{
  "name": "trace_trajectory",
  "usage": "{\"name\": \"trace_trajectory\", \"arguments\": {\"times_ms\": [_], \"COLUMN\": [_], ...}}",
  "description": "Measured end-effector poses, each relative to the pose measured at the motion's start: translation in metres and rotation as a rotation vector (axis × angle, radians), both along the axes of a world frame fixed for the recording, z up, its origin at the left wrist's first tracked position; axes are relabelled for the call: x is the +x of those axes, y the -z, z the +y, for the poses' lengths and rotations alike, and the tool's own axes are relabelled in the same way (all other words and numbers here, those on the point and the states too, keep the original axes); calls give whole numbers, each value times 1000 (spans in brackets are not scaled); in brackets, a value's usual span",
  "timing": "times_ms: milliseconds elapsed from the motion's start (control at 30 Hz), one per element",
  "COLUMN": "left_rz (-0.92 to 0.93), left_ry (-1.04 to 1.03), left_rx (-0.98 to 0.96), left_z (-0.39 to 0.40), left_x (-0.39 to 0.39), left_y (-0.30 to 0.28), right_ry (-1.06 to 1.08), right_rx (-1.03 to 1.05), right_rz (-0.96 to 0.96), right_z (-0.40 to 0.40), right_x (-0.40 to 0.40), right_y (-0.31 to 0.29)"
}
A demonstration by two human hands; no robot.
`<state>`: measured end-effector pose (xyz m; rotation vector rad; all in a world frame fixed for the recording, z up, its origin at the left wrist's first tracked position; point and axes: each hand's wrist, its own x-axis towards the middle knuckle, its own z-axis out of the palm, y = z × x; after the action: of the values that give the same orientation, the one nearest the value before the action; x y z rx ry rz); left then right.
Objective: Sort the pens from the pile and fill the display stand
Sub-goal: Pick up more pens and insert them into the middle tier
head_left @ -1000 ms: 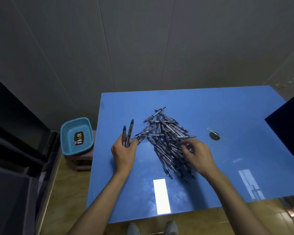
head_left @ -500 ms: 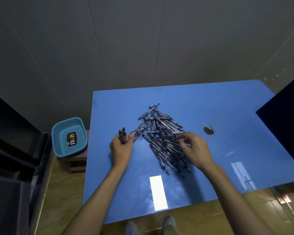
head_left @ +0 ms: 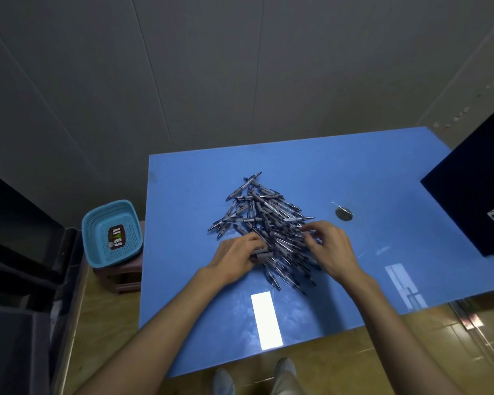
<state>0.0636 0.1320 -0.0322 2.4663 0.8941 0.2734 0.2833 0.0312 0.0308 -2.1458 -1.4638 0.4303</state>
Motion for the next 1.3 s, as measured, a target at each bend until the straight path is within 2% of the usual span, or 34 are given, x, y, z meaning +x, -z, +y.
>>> {"name": "trace_trajectory", "arguments": {"times_ms": [233, 400, 633, 800, 1000, 1133, 1200, 1300], "left_rz": [122, 183, 140, 8, -104, -407, -595, -792], "left_ry": [78, 72, 18, -142, -590, -633, -750, -871], "left_rx": [126, 88, -11, -101, -104, -360, -476, -443], "left_z": [3, 7, 8, 0, -15, -11, -10, -12], "left_x": [7, 6, 0, -19, -46, -59, -61, -60], "left_y": [-11, -15, -23, -27, -22, -13, -16, -22], "right_ry": [9, 12, 11, 11, -37, -70, -77, -85], "right_rx": [-18, -14, -9, 19, 13, 29, 43, 33], "right_rz": [-15, -10, -11, 2, -13, -9, -5, -11], "right_z": [-9, -13, -11, -9, 3, 10, 12, 11], "right_x": [7, 8, 4, 0, -17, -30, -33, -32], "right_y": [1, 0, -1, -1, 0, -1, 0, 1]}}
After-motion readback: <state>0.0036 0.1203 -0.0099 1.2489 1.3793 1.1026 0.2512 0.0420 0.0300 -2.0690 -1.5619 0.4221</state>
